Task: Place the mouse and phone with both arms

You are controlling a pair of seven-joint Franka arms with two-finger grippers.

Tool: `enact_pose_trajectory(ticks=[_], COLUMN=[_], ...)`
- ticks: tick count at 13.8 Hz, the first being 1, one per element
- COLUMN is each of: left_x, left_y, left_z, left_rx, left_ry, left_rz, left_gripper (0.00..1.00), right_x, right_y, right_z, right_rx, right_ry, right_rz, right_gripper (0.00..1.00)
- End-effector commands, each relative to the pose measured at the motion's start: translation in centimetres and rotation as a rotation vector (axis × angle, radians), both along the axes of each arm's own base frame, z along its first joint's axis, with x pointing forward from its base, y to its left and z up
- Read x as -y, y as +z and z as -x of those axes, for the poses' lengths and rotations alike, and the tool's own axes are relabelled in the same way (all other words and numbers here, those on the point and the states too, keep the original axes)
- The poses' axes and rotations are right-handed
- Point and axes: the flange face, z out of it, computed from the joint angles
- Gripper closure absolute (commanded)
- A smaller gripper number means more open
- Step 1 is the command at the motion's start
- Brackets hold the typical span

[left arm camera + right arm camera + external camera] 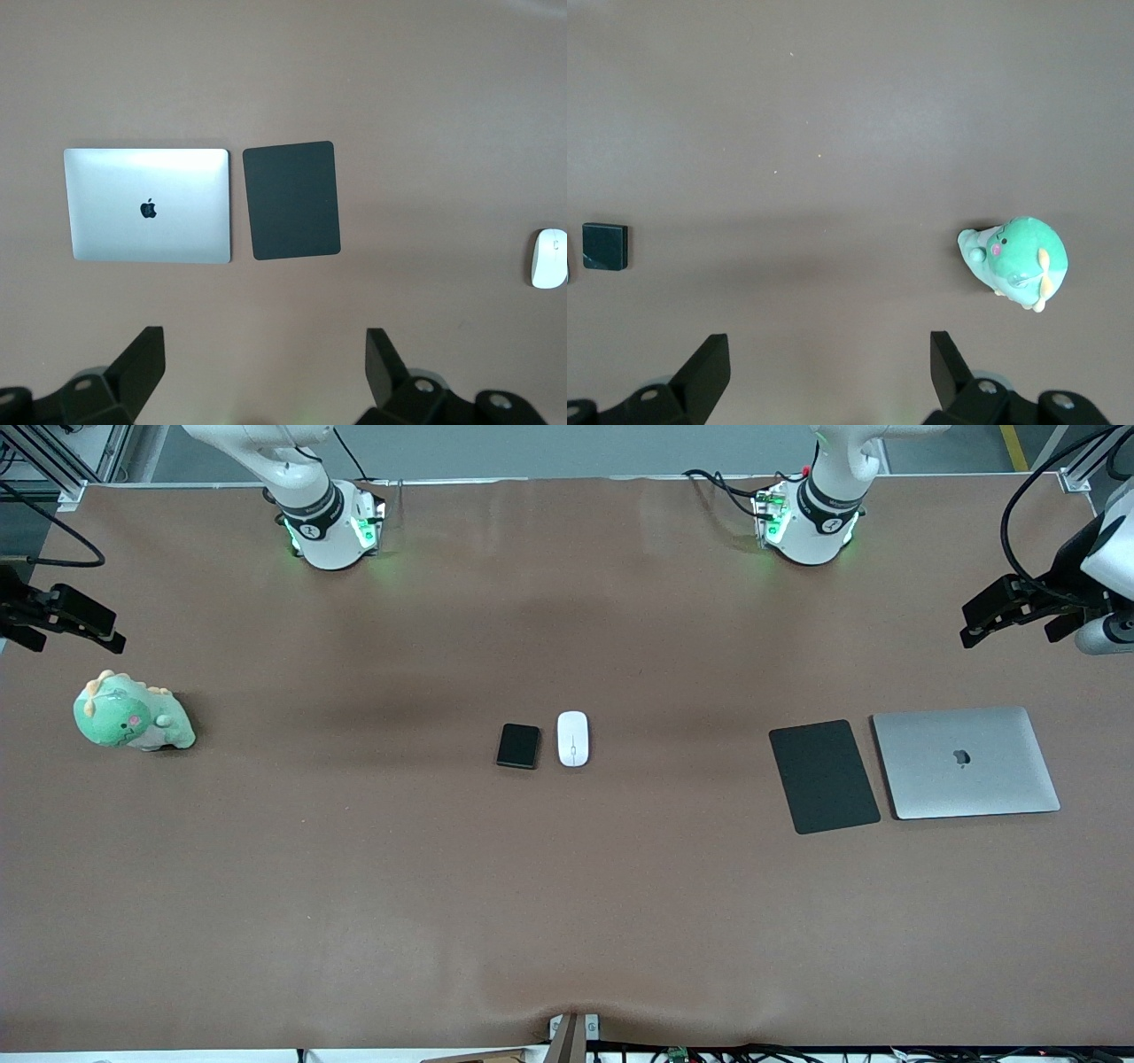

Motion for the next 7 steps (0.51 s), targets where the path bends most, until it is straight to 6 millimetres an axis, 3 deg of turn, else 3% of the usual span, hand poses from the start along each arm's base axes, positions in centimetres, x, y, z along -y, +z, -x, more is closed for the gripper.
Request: enact_pose_trajectory(ticks=[1,7], left_x=[-0.31,-0.05], left_y=[0.59,-0.10], left_z=[0.44,0.03], left_rx=[-0.005,-0.019], left_ry=[-0.006,-0.013], left_rz=[-0.023,-0.023], left_gripper=[0.00,0.00], right_x=[0.43,0.32], right_y=[0.37,0.48], right_z=[-1.09,-0.43], right_rx=[0.001,-0.033], right_ry=[0.003,-0.004], right_rz=[0.014,0.006], right_gripper=[0.00,0.00])
